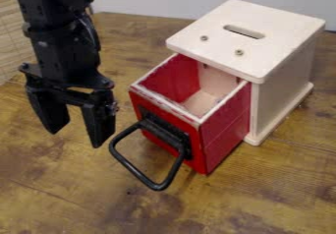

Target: Close the drawer

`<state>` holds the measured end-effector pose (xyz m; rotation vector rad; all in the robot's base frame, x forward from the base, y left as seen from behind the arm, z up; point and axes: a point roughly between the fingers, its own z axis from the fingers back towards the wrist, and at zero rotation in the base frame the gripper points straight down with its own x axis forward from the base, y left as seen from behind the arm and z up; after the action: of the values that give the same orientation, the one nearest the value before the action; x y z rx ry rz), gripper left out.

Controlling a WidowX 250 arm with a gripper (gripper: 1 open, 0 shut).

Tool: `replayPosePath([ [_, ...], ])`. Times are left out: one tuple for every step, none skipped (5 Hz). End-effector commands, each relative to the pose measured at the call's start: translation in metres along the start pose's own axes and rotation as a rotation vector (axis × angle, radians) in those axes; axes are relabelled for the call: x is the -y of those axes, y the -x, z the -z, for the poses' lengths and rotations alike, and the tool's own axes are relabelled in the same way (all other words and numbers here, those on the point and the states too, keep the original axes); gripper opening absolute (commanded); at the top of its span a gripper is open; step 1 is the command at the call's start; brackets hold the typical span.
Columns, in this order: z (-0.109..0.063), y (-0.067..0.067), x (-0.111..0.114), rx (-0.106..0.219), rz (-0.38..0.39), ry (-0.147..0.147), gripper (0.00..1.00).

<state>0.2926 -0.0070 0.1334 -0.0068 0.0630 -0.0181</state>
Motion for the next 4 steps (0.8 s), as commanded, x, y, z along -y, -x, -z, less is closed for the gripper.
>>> replayPosePath([
  [0.004,-0.001,0.008,-0.003,0.020,0.001,1.00],
  [0.008,-0.002,0.019,-0.005,0.045,0.000,1.00],
  [0.014,-0.006,0.036,0.001,0.081,-0.014,1.00],
  [0.026,-0.007,0.049,-0.002,0.108,-0.034,1.00],
])
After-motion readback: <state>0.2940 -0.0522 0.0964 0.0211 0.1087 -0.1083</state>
